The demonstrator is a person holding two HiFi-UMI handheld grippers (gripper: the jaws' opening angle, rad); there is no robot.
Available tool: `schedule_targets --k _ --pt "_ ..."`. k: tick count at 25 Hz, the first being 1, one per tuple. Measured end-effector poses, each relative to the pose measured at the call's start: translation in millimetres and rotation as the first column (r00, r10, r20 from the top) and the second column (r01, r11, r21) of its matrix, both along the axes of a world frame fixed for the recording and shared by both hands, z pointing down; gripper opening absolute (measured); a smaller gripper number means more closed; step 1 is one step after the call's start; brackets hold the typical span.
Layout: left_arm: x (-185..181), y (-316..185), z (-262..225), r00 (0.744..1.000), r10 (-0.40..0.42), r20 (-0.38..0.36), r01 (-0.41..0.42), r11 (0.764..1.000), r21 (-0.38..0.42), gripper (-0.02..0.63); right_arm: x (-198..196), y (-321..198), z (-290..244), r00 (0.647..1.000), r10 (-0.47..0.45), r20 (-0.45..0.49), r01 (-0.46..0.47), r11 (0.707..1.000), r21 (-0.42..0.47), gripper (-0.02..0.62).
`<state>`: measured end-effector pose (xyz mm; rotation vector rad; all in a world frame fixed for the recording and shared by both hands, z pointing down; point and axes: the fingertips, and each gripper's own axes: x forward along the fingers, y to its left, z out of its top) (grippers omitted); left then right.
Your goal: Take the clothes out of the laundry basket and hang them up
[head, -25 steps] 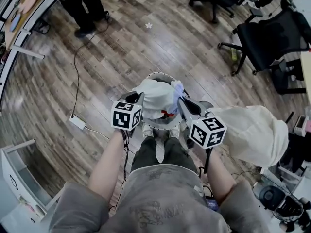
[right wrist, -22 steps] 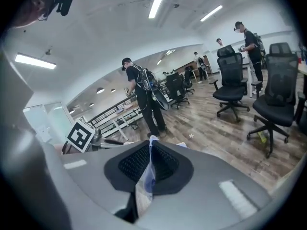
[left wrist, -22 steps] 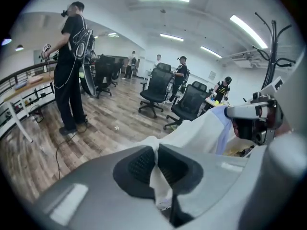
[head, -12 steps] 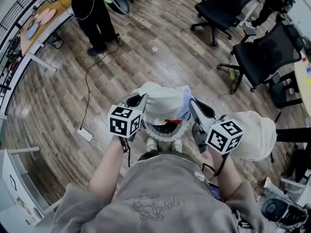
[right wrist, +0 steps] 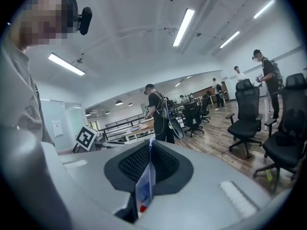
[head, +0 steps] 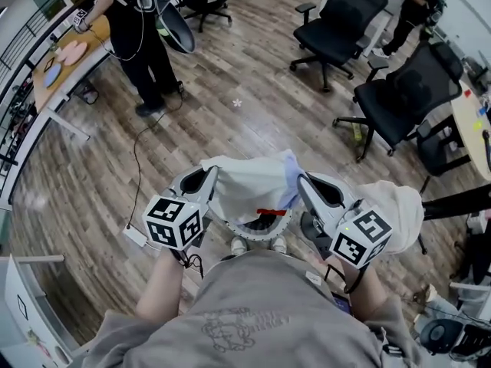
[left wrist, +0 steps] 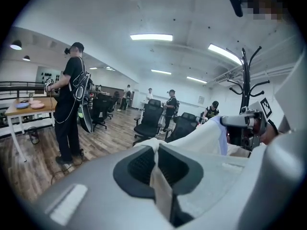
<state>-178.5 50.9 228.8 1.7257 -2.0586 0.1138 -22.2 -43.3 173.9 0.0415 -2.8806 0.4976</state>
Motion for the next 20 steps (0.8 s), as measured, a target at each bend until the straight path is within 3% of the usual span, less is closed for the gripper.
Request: schedule_targets --k 6,14,20 --pt "3.0 -12.7 -21.7 1.000 0.018 0.021 -0.019 0.999 0.041 0.017 13.8 -2.0 -8.2 1.000 0.017 0.002 -0.017 1.000 0.021 0.037" --pt "1.8 -44.3 -47.5 0.992 0.118 0.045 -0.122 0.987 0.100 0.017 28.4 -10.6 -33.1 0.992 0.108 0.063 -0.111 0.993 0.035 0.037" --pt "26.1 -103.6 -93.9 0.966 0.225 0.125 -0.244 0.955 0.168 0.017 62.5 -34.5 -66.9 0.970 0.205 0.131 -0.215 0.974 0.066 0.037"
